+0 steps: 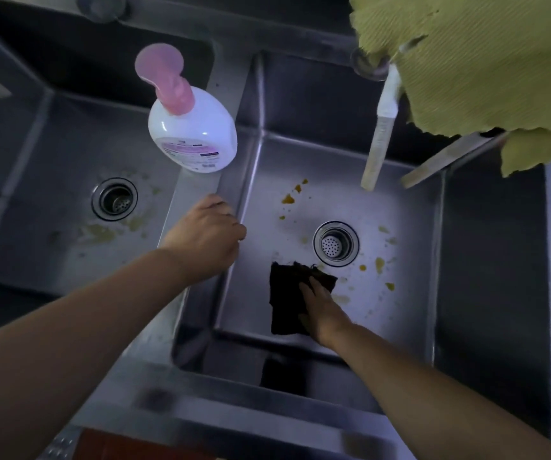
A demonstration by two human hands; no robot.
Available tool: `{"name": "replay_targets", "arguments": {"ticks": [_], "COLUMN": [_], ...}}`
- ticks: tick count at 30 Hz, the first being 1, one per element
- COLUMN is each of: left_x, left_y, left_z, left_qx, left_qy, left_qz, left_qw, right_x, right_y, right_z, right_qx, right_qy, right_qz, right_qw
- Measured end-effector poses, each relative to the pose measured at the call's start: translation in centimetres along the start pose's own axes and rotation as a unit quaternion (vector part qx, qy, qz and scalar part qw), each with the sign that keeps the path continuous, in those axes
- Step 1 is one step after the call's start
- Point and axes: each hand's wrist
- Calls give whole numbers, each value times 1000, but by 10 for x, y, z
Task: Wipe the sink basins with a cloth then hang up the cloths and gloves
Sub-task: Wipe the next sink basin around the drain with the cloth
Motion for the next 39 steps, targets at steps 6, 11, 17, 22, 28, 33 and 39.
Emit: {"name": "replay_targets", "arguments": {"ticks": [6,11,17,22,28,33,39], "left_x": [-3,-6,-8,-6,-6,-5,-4], "left_y": [-10,-13,-18,-20,-22,-21,-18], "left_z": [-10,-17,-21,-23,-28,-26,-24], "left_qx": [65,78,88,96,99,93,90], "left_qy": [69,100,115,116,132,126,124], "left_qz": [-6,-11,-15,-12,-14,-2,12], "left_qw": [995,992,989,989,986,988,988], "right_x": [-48,-99,-162,-204,-255,-256,-206], "right_y": [-8,-7,10,39,34,-4,-29], "right_z": [-32,-17,44,101,143,124,60], "right_qx": [70,129,180,186,166,202,253], "right_qy": [75,152,226,272,313,298,258], "right_qz": [12,38,34,-6,-50,27,158], "right_qw": [995,979,957,944,934,933,919]}}
Point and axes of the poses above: each hand's wrist, its own x-axis away from the middle knuckle, its own z-axis out of the back of the hand, y = z × x, and after that the axes turned 4 degrees about x, right-handed
